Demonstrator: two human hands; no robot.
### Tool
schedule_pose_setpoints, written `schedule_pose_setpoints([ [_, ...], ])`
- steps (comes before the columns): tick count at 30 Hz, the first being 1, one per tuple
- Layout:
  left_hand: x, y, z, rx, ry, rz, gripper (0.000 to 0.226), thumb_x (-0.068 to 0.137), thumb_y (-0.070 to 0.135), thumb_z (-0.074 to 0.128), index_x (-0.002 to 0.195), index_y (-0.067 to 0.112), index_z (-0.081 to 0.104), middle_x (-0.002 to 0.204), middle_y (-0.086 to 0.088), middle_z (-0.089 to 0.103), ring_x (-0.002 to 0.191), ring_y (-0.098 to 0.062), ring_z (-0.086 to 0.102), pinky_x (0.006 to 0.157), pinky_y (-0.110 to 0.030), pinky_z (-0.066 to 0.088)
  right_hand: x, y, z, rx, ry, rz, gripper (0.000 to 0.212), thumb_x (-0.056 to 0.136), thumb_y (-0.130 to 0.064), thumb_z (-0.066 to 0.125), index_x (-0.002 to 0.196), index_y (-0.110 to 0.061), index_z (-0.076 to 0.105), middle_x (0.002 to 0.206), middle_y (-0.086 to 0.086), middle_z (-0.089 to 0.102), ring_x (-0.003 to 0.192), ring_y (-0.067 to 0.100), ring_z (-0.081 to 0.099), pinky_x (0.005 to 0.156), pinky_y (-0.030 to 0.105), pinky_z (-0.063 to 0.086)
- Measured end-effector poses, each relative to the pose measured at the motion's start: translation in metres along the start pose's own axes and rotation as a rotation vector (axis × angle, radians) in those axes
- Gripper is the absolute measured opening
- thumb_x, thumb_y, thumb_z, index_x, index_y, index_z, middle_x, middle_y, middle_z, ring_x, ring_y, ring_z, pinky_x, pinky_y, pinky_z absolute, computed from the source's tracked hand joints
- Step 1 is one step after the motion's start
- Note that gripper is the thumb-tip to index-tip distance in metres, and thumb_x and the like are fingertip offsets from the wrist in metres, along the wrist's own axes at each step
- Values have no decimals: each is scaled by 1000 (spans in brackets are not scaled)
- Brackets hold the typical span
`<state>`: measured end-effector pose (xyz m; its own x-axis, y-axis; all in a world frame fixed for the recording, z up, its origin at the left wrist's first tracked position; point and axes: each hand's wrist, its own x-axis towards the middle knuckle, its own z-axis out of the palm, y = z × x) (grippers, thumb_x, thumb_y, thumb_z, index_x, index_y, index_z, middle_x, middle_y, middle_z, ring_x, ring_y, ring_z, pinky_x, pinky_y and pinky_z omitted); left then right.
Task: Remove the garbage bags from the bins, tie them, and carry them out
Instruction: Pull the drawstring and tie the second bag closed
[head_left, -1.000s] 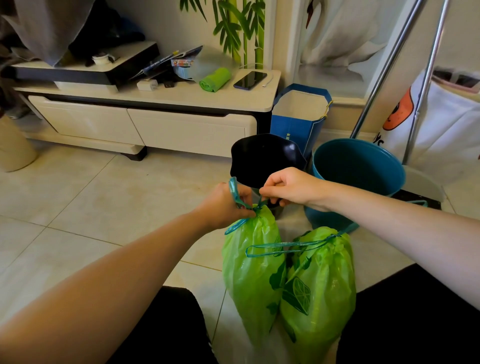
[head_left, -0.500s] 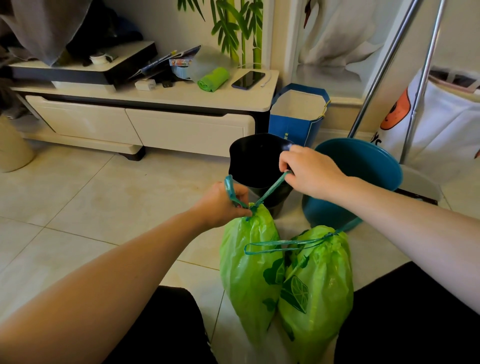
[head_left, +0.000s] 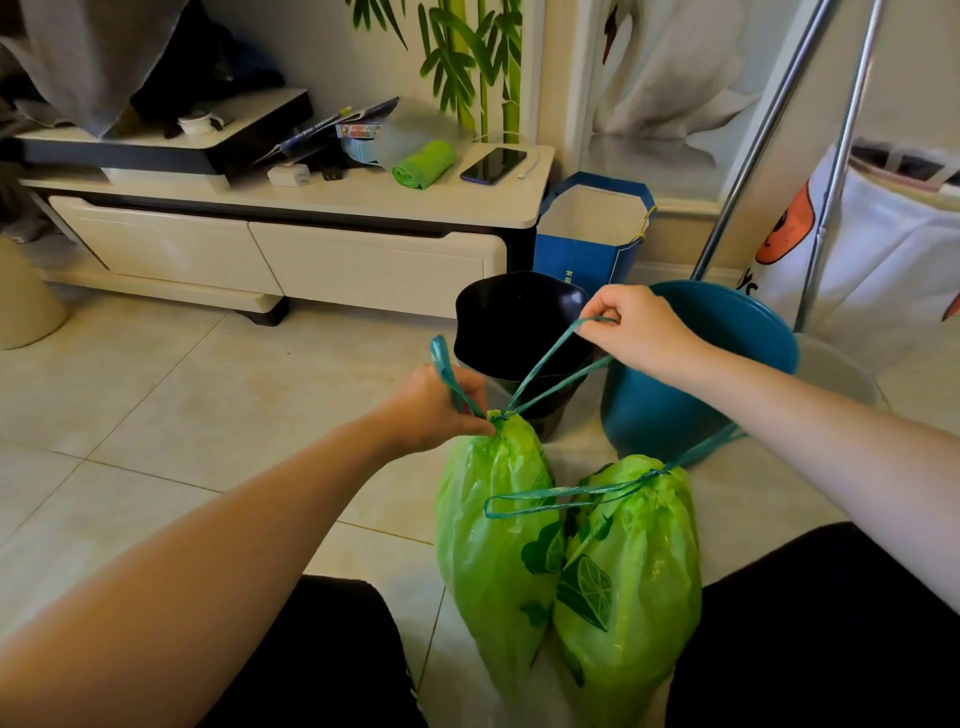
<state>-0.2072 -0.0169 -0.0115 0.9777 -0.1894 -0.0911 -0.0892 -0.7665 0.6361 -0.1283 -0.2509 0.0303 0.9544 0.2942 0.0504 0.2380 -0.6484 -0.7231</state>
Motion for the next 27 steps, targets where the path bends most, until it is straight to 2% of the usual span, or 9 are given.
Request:
schedule_pose_setpoints([
  [5, -8, 1, -22, -141, -162, -94, 4, 82, 15, 72, 82, 11, 73, 63, 4, 70, 59, -4, 63, 57, -14, 50, -1, 17, -6, -337, -136, 18, 10, 89, -14, 60, 85, -13, 69, 72, -9, 58, 80, 20, 61, 77, 32, 50],
  [7, -8, -2, -31, -226, -99, -219, 9, 84, 14, 69, 87, 6, 73, 66, 9, 71, 63, -4, 65, 61, -14, 48, -2, 22, -8, -355, -143, 58, 13, 89, -14, 60, 87, -10, 71, 70, -8, 58, 79, 21, 59, 74, 29, 46],
  [11, -10, -1, -53, -680, 84, -466, 10, 86, 13, 60, 86, 5, 68, 92, -5, 70, 82, -19, 66, 92, -35, 48, -2, 28, -15, -364, -124, 93, 14, 90, -16, 59, 87, -11, 71, 67, -3, 59, 66, 18, 56, 67, 31, 46],
  [15, -18, -3, -80, -1090, 200, -696, 14, 81, 10, 46, 68, 8, 51, 69, -8, 66, 86, -30, 66, 92, -40, 50, 0, 32, -21, -326, -64, 128, 12, 90, -15, 60, 85, -12, 70, 68, -1, 62, 72, 22, 62, 71, 32, 50],
  [17, -21, -6, -88, -1178, 243, -748, 13, 78, 10, 44, 66, 7, 48, 57, -7, 58, 84, -33, 66, 89, -43, 50, 1, 30, -21, -204, -34, 187, 11, 89, -14, 60, 83, -11, 69, 72, 5, 68, 73, 22, 66, 71, 31, 55],
  [19, -20, -5, -93, -1298, 297, -706, 20, 79, 11, 45, 58, 9, 45, 48, -3, 47, 75, -28, 66, 86, -43, 52, 0, 22, -20, 83, -27, 295, 11, 89, -12, 61, 83, -8, 69, 73, 8, 68, 70, 19, 66, 67, 28, 57],
  [22, -13, 6, -95, -1501, 306, -564, 40, 83, 15, 48, 45, 15, 35, 41, 4, 30, 46, -14, 47, 67, -29, 51, -5, 1, -22, 578, -49, 326, 13, 89, -4, 56, 81, -3, 66, 65, 9, 61, 69, 21, 65, 72, 32, 59],
  [25, -8, 28, -90, -1559, 120, -472, 39, 87, 20, 50, 50, 18, 38, 47, 8, 34, 35, -5, 30, 47, -16, 37, -11, -21, -23, 815, -110, 260, 15, 87, -4, 54, 76, -5, 64, 56, 4, 51, 59, 17, 57, 70, 34, 56],
  [27, -4, 43, -83, -1457, -37, -487, 32, 90, 23, 50, 58, 15, 48, 53, 8, 47, 29, -2, 32, 39, -13, 40, -15, -31, -22, 830, -140, 229, 15, 87, -8, 55, 75, -8, 65, 55, 1, 47, 54, 15, 49, 63, 30, 49],
])
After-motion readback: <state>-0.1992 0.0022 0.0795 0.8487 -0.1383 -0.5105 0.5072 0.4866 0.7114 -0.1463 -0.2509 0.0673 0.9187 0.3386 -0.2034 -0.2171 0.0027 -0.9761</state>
